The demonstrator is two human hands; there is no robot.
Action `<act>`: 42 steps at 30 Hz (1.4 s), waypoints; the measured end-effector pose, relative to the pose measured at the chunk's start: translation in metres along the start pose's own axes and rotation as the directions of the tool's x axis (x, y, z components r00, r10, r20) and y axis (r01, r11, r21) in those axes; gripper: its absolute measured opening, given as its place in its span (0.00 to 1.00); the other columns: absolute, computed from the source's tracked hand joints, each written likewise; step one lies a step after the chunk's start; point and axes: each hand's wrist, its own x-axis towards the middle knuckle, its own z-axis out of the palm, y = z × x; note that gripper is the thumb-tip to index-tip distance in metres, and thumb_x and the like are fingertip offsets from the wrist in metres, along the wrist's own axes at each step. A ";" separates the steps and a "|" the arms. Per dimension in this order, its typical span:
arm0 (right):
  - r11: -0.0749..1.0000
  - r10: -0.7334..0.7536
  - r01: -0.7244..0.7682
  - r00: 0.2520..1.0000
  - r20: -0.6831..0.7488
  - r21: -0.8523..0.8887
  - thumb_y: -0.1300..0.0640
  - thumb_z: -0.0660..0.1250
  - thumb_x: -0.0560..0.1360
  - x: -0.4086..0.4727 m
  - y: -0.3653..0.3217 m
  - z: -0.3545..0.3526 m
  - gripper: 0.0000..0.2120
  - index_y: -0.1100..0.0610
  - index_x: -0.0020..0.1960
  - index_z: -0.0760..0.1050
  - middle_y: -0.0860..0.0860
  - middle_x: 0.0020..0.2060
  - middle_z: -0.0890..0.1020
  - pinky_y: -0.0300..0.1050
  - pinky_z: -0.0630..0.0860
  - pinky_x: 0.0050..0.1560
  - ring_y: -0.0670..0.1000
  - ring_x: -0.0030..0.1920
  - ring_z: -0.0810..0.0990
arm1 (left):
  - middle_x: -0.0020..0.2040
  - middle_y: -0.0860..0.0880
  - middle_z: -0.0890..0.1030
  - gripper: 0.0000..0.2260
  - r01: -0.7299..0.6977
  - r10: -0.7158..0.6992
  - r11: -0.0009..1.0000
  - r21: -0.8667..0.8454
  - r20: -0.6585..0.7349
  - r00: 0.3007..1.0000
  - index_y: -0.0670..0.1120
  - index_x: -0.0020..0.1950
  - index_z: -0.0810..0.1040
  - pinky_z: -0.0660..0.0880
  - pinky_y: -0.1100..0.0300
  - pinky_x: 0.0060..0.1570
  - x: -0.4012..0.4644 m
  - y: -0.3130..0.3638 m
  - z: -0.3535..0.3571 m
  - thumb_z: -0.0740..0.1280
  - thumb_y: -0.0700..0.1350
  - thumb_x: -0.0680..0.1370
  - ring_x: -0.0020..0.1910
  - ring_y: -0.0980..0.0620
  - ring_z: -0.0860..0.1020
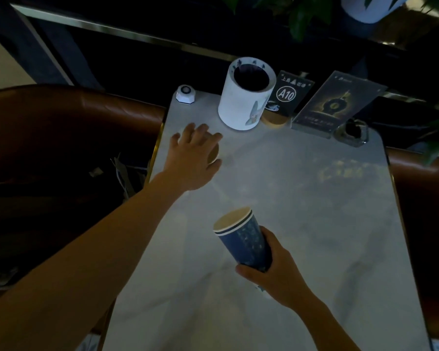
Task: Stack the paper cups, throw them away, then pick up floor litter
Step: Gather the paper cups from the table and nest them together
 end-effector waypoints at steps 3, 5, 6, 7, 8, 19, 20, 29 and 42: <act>1.000 0.000 0.000 1.000 0.001 -0.009 0.45 0.78 0.63 -0.001 0.001 0.000 0.38 0.42 0.67 0.64 0.40 0.57 0.78 0.33 0.80 0.49 0.38 0.54 0.79 | 0.73 0.46 0.62 0.25 -0.002 0.002 0.999 -0.032 -0.020 1.000 0.56 0.69 0.60 0.69 0.40 0.62 -0.002 0.000 -0.004 0.58 0.61 0.74 0.70 0.40 0.61; 1.000 -0.014 0.014 1.000 -0.004 -0.016 0.46 0.79 0.63 -0.003 -0.001 -0.001 0.37 0.40 0.66 0.63 0.40 0.57 0.78 0.32 0.80 0.48 0.37 0.55 0.79 | 0.73 0.47 0.62 0.26 -0.006 0.006 0.997 -0.071 -0.002 1.000 0.57 0.69 0.60 0.68 0.40 0.63 -0.004 -0.002 -0.006 0.58 0.61 0.73 0.70 0.40 0.61; 1.000 -0.020 0.020 1.000 -0.006 -0.019 0.46 0.79 0.63 -0.004 -0.002 -0.002 0.36 0.38 0.65 0.63 0.39 0.57 0.78 0.31 0.79 0.47 0.36 0.55 0.78 | 0.73 0.47 0.61 0.26 -0.013 0.015 0.995 -0.099 0.013 1.000 0.57 0.69 0.60 0.68 0.40 0.63 -0.006 -0.004 -0.009 0.59 0.60 0.72 0.71 0.40 0.61; 1.000 -0.023 0.022 1.000 -0.008 -0.022 0.46 0.79 0.63 -0.006 -0.004 -0.003 0.36 0.36 0.64 0.62 0.38 0.57 0.78 0.30 0.79 0.47 0.35 0.54 0.78 | 0.73 0.48 0.61 0.27 -0.015 0.018 0.991 -0.133 0.022 1.000 0.57 0.70 0.60 0.67 0.40 0.64 -0.008 -0.006 -0.011 0.60 0.59 0.72 0.71 0.40 0.60; 0.999 -0.026 0.025 1.000 -0.014 -0.027 0.46 0.79 0.63 -0.009 -0.005 -0.004 0.35 0.35 0.63 0.62 0.37 0.56 0.77 0.29 0.78 0.47 0.33 0.54 0.77 | 0.73 0.48 0.61 0.28 -0.010 0.016 0.985 -0.170 0.034 0.999 0.57 0.70 0.60 0.67 0.40 0.65 -0.012 -0.008 -0.013 0.61 0.58 0.71 0.71 0.40 0.60; 0.997 -0.020 0.017 0.999 -0.036 -0.079 0.46 0.78 0.64 -0.049 -0.002 -0.010 0.36 0.33 0.63 0.60 0.34 0.56 0.76 0.28 0.77 0.46 0.32 0.53 0.77 | 0.67 0.49 0.70 0.22 0.274 -0.559 0.445 -0.853 -0.024 0.829 0.54 0.72 0.67 0.70 0.57 0.59 -0.138 -0.015 -0.039 0.63 0.53 0.78 0.62 0.53 0.71; 0.996 -0.012 0.009 0.999 -0.033 -0.084 0.46 0.78 0.64 -0.052 -0.003 -0.010 0.35 0.32 0.62 0.61 0.33 0.55 0.75 0.27 0.77 0.45 0.30 0.53 0.76 | 0.67 0.48 0.71 0.22 0.270 -0.578 0.375 -0.887 0.004 0.816 0.55 0.72 0.67 0.72 0.55 0.59 -0.152 -0.017 -0.039 0.62 0.55 0.78 0.62 0.51 0.73; 0.992 0.025 -0.025 1.000 0.004 -0.120 0.45 0.78 0.64 -0.088 -0.004 0.000 0.37 0.38 0.65 0.60 0.34 0.55 0.74 0.26 0.76 0.45 0.32 0.53 0.77 | 0.63 0.48 0.78 0.16 0.230 -0.555 -0.076 -0.970 0.233 0.799 0.60 0.65 0.75 0.74 0.48 0.61 -0.209 0.005 -0.028 0.60 0.58 0.78 0.61 0.48 0.77; 0.990 0.017 -0.001 0.993 0.116 -0.139 0.44 0.79 0.62 -0.091 -0.020 0.006 0.37 0.35 0.64 0.62 0.36 0.57 0.78 0.29 0.78 0.47 0.35 0.54 0.78 | 0.69 0.52 0.74 0.19 0.318 -0.377 -0.008 -0.948 0.297 0.877 0.61 0.66 0.73 0.71 0.48 0.66 -0.220 0.033 -0.023 0.62 0.59 0.75 0.67 0.52 0.73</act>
